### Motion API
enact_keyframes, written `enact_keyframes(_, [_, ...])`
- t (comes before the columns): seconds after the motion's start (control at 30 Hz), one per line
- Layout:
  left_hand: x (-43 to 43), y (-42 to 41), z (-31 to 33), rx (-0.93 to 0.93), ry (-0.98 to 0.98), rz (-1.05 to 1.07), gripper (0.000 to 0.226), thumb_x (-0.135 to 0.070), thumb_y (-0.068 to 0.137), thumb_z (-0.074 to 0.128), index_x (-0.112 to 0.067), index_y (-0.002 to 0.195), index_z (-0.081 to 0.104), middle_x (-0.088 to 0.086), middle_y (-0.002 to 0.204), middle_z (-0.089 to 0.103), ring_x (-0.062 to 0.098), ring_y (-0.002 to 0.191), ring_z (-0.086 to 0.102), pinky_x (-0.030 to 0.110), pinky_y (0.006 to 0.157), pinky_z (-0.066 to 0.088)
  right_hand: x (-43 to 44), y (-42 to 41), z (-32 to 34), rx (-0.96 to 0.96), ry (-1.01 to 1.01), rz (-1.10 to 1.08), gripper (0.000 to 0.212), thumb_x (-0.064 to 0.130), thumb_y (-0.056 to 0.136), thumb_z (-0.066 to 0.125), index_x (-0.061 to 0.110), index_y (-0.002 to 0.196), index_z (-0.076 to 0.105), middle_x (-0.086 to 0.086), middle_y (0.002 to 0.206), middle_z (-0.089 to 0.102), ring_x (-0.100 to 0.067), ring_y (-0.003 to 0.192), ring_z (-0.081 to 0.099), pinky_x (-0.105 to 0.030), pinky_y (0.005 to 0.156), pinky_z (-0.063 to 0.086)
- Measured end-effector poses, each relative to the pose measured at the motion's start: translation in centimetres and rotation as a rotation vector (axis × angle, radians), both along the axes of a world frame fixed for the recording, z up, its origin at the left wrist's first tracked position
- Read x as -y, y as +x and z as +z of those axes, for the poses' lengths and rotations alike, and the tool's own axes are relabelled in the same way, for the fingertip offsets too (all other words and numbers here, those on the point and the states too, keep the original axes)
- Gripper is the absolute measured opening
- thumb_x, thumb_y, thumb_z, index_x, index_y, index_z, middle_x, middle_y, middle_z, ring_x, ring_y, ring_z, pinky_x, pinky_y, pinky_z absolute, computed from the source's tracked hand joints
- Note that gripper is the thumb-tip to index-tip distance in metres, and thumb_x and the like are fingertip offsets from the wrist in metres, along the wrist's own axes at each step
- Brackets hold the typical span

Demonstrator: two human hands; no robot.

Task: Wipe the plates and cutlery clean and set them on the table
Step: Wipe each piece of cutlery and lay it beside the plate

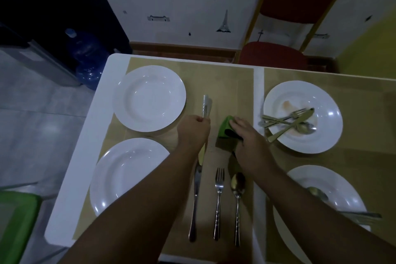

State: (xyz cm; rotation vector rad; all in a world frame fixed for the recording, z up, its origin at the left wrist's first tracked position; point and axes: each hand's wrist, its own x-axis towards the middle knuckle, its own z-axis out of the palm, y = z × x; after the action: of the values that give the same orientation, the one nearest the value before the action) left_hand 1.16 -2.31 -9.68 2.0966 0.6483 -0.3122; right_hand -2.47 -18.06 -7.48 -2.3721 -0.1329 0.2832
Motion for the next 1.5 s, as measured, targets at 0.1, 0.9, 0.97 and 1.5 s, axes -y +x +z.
enact_keyframes(0.1, [0.1,0.4,-0.3,-0.011,-0.053,-0.016,0.033,-0.026,0.091,0.057,-0.004,0.073,0.075,0.015,0.074,0.071,0.023,0.072,0.067,0.030,0.067,0.051,-0.4,0.8,-0.1,0.003,-0.020,-0.037,0.063,-0.017,0.082,0.038,0.009,0.139,0.041,-0.002,0.151,0.033,-0.016,0.142,0.023,-0.023,0.116,0.014])
enact_keyframes(0.9, [0.1,3.0,-2.7,0.086,0.144,-0.112,0.021,-0.027,0.091,0.069,-0.010,0.102,0.064,0.007,0.096,0.068,0.022,0.088,0.063,0.034,0.077,0.052,-0.2,1.5,-2.7,-0.069,-0.005,-0.095,0.059,-0.013,0.085,0.042,0.010,0.139,0.040,-0.004,0.152,0.033,-0.016,0.142,0.021,-0.024,0.115,0.014])
enact_keyframes(0.97, [0.3,2.4,-2.5,0.125,0.182,-0.156,0.018,-0.027,0.096,0.063,-0.010,0.101,0.063,0.007,0.094,0.066,0.022,0.087,0.063,0.036,0.077,0.054,-0.1,1.5,-2.7,-0.069,0.007,-0.092,0.059,-0.014,0.085,0.042,0.010,0.139,0.041,-0.004,0.151,0.033,-0.016,0.142,0.021,-0.027,0.116,0.016])
enact_keyframes(1.5, [-0.1,-1.6,-3.9,0.353,0.485,-0.734,0.059,-0.017,0.095,0.060,0.002,0.146,0.040,0.020,0.153,0.041,0.038,0.145,0.031,0.044,0.121,0.022,0.6,0.7,-2.4,-0.048,0.043,-0.090,0.062,-0.014,0.084,0.041,0.011,0.140,0.040,-0.002,0.151,0.034,-0.014,0.142,0.024,-0.033,0.118,0.022])
